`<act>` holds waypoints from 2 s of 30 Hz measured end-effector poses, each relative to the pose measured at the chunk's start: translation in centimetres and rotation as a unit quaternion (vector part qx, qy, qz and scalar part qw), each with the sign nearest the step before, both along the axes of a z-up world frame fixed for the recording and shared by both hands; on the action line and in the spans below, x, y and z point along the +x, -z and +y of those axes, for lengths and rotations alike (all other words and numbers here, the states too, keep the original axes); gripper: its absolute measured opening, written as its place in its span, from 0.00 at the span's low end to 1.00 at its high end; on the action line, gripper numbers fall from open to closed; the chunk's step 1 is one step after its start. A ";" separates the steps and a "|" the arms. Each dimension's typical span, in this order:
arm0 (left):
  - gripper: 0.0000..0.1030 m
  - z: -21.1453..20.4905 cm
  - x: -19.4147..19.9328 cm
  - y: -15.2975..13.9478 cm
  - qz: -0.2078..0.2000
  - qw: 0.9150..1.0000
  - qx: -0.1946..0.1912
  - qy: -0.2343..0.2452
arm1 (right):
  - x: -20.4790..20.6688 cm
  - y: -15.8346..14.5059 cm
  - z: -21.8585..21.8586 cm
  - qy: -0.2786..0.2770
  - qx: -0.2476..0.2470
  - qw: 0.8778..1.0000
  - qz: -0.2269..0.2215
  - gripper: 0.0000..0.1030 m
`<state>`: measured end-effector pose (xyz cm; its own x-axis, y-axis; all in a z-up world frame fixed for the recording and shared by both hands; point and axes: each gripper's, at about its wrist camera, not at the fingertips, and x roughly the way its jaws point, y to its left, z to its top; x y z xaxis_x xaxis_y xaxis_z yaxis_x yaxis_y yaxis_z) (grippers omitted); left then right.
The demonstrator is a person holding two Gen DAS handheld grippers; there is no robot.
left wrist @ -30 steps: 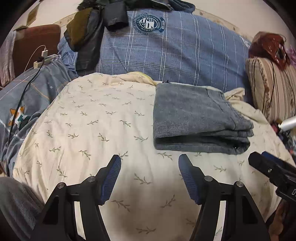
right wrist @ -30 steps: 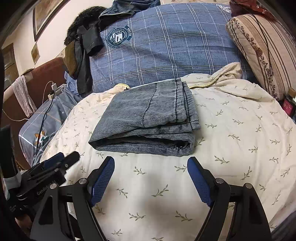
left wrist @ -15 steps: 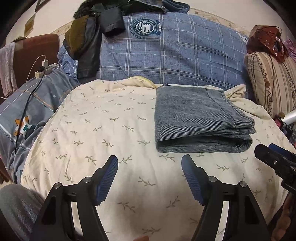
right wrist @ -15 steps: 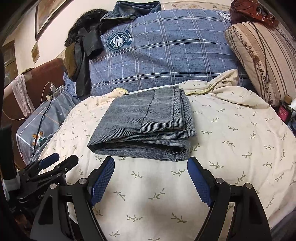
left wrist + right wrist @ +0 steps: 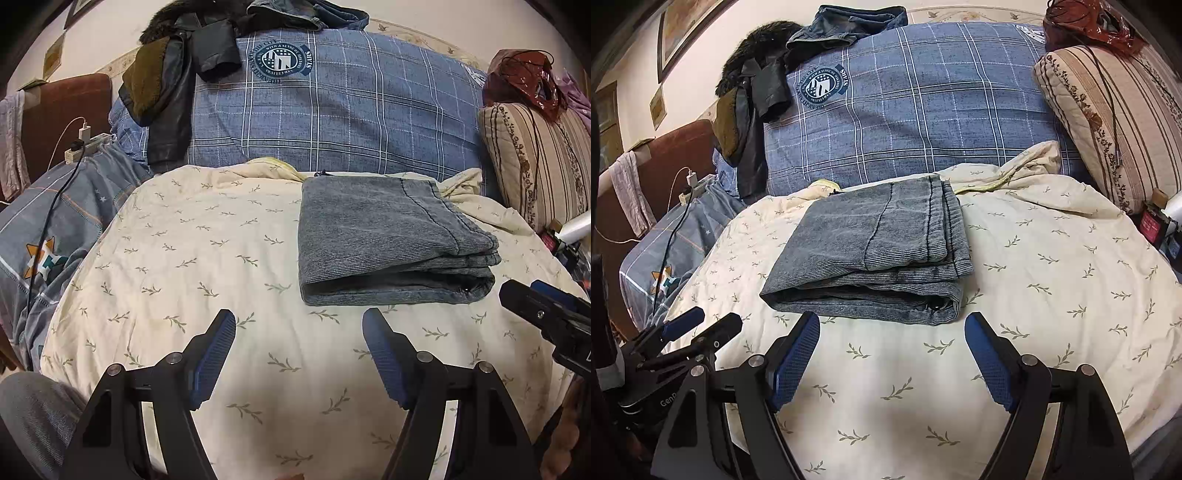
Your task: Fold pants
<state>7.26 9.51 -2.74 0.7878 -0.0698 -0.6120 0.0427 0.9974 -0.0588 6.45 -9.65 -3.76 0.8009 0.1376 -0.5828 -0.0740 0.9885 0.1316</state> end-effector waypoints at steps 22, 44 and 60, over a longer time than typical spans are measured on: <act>0.71 -0.5 -0.2 -0.1 -0.008 1.000 0.010 -0.002 | 0.1 -0.1 -0.4 0.004 -0.002 1.000 -0.002 0.80; 0.71 -0.4 -0.3 -0.1 -0.008 1.000 0.009 -0.001 | 0.2 0.0 -0.7 0.004 -0.004 1.000 -0.004 0.80; 0.71 -1.7 -1.0 -0.1 -0.029 0.999 0.043 0.004 | 0.4 -0.2 -1.5 0.014 0.000 1.000 -0.008 0.80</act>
<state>6.29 7.86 -2.68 0.8222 -0.0266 -0.5685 0.0524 0.9982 0.0291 6.90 -11.17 -3.52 0.8137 0.1153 -0.5697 -0.0485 0.9902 0.1311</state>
